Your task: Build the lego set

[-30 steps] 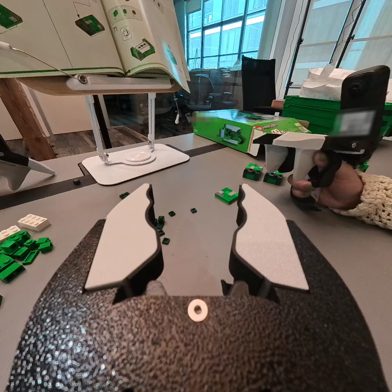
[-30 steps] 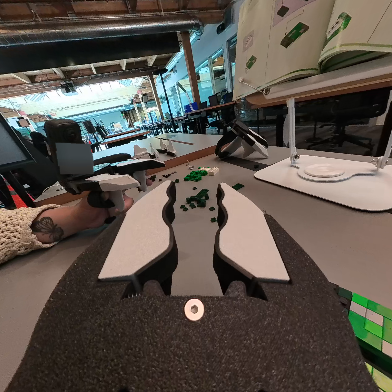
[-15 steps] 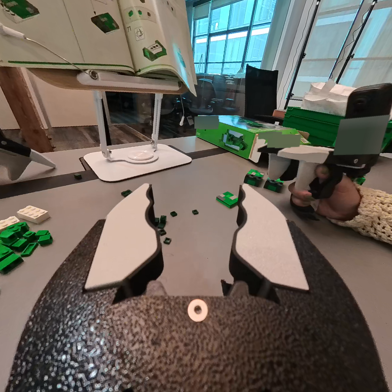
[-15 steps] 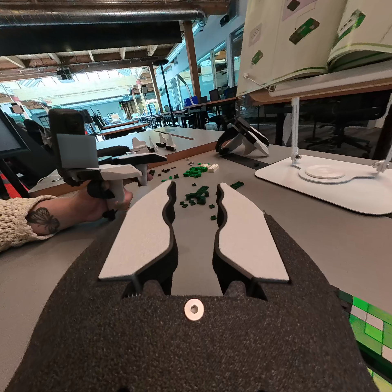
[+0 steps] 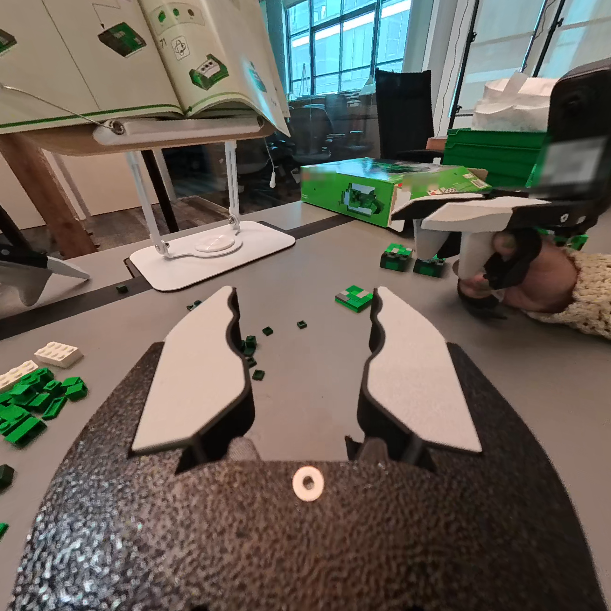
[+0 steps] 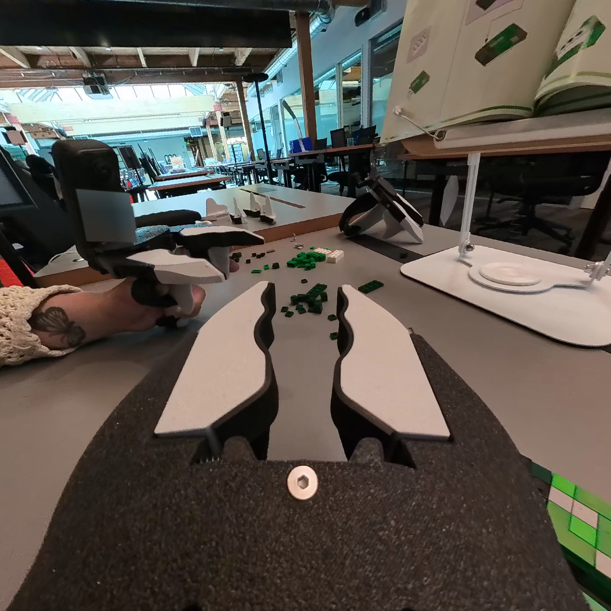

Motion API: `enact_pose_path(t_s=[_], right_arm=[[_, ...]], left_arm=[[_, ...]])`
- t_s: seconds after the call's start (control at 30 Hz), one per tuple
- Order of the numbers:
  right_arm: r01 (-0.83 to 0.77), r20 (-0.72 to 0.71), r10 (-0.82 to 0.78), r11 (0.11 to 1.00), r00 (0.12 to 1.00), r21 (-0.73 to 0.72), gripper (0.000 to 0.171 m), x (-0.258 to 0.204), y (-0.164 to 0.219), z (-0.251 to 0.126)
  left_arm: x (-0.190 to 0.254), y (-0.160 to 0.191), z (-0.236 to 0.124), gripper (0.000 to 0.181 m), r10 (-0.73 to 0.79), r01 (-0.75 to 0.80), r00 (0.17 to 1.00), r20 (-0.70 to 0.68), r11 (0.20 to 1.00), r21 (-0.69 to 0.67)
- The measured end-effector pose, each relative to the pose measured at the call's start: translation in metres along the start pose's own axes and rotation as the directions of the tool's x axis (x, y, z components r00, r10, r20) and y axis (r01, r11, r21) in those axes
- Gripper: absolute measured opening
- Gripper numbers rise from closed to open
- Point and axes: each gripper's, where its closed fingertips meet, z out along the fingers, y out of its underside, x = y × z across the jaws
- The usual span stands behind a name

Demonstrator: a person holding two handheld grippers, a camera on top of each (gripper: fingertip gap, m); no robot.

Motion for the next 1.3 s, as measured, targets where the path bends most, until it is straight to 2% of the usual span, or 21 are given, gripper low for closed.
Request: enact_pose_path(t_s=[1.3], right_arm=[[-0.020, -0.005, 0.020, 1.000, 1.000, 0.007, 0.035, 0.002, -0.001, -0.001]], left_arm=[[0.012, 0.006, 0.005, 0.075, 0.131, -0.132, 0.991, -0.017, 0.990, -0.047]])
